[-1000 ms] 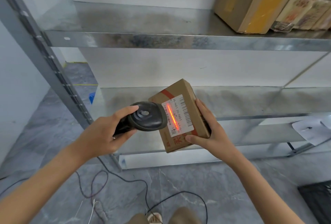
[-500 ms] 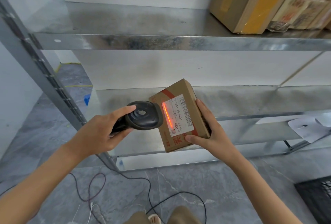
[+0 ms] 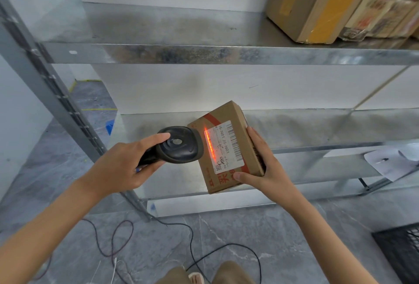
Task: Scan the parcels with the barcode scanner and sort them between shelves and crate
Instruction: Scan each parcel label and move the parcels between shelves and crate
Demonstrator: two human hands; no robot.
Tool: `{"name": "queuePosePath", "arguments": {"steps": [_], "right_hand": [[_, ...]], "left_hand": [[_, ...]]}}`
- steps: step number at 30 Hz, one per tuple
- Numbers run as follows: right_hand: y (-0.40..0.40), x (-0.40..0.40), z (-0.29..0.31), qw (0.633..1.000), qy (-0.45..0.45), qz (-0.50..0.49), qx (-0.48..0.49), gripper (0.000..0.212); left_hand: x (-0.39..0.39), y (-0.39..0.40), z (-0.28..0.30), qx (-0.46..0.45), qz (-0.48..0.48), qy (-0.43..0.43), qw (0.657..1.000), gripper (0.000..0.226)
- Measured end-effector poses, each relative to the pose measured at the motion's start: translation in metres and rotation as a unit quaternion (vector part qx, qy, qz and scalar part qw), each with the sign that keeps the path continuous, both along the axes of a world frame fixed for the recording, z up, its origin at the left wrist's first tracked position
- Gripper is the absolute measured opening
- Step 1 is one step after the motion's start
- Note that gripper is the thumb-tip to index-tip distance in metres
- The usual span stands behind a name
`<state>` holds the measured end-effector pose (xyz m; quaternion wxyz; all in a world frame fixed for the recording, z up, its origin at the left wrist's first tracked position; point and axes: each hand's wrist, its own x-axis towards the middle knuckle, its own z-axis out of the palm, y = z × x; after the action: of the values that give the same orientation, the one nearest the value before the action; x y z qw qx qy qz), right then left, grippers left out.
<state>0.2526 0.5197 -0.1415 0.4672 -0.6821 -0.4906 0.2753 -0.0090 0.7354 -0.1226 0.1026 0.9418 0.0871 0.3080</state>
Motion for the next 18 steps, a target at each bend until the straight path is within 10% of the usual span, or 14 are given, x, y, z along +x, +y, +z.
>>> {"name": "queuePosePath", "arguments": {"steps": [18], "right_hand": [[-0.002,-0.0056,-0.0047,1.0,0.007,0.0,0.009,0.098]], "left_hand": [[-0.0064,-0.0028,-0.0015,-0.01,-0.013,0.008,1.0,0.054]]}}
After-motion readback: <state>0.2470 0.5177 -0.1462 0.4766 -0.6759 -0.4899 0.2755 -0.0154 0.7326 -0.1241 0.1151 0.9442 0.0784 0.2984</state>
